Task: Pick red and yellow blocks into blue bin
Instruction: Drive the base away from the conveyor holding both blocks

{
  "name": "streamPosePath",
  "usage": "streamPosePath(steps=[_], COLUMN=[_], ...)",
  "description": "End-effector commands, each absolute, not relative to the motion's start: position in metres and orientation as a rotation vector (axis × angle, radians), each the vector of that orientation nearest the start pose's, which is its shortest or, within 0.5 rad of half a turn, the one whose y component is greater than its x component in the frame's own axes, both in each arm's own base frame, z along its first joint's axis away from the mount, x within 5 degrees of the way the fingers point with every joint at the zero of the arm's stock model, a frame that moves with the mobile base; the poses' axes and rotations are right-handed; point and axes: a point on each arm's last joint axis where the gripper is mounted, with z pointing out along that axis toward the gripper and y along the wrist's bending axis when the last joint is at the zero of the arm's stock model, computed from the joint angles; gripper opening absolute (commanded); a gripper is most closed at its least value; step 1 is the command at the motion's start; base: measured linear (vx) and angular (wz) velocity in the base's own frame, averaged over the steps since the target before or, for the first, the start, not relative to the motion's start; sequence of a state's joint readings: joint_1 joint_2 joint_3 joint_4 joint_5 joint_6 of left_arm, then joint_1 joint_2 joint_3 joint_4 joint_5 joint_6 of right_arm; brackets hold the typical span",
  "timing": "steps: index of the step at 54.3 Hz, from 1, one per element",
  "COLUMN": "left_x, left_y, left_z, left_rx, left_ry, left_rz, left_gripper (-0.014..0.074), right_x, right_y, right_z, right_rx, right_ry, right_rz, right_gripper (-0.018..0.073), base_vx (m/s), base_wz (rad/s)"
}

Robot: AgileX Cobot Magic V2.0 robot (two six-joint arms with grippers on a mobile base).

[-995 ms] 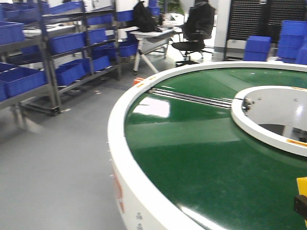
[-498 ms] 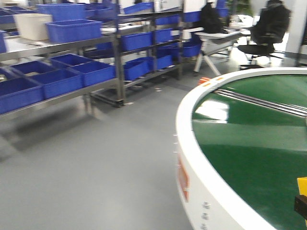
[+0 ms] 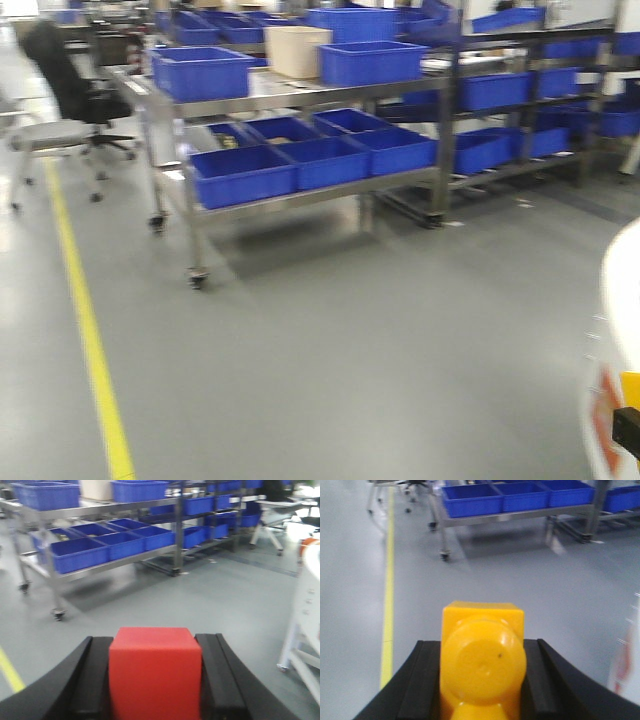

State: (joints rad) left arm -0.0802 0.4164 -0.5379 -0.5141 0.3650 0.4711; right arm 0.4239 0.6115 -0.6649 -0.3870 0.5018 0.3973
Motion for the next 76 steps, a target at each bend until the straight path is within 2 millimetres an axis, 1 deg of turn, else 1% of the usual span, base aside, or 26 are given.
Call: streamPosePath(steps=[1, 18, 34, 48, 76], left_x=[0.0861, 0.0856, 0.0855, 0.0855, 0.0858], left_y=[-0.0207, -0.0207, -0.0208, -0.0208, -0.0207], left_z=[0.3508, 0.351, 0.3508, 0.3508, 0.3509], left_rx=[0.142, 0.142, 0.143, 0.143, 0.142], left_ry=[1.587, 1.585, 1.587, 1.587, 1.586], left_rz=[-0.222, -0.222, -0.223, -0.223, -0.222], left_gripper=[0.0, 0.0, 0.0, 0.0, 0.0], right_x=[0.1175, 0.1174, 0.1174, 0.1174, 0.1174], right_y=[0.0355, 0.0354, 0.0352, 0.0353, 0.0352], right_z=[0.3601, 0.3598, 0.3595, 0.3595, 0.3594], right_rx=[-0.246, -0.246, -0.245, -0.245, -0.245], right_ry=[1.786, 1.789, 1.792, 1.792, 1.794], right_rz=[0.154, 0.152, 0.151, 0.152, 0.151], right_gripper=[-0.0011, -0.0011, -0.0011, -0.0011, -0.0011], base_vx=[0.1, 0.18, 0.3, 0.42, 0.51], base_wz=[0.78, 0.6, 0.26, -0.07, -0.29])
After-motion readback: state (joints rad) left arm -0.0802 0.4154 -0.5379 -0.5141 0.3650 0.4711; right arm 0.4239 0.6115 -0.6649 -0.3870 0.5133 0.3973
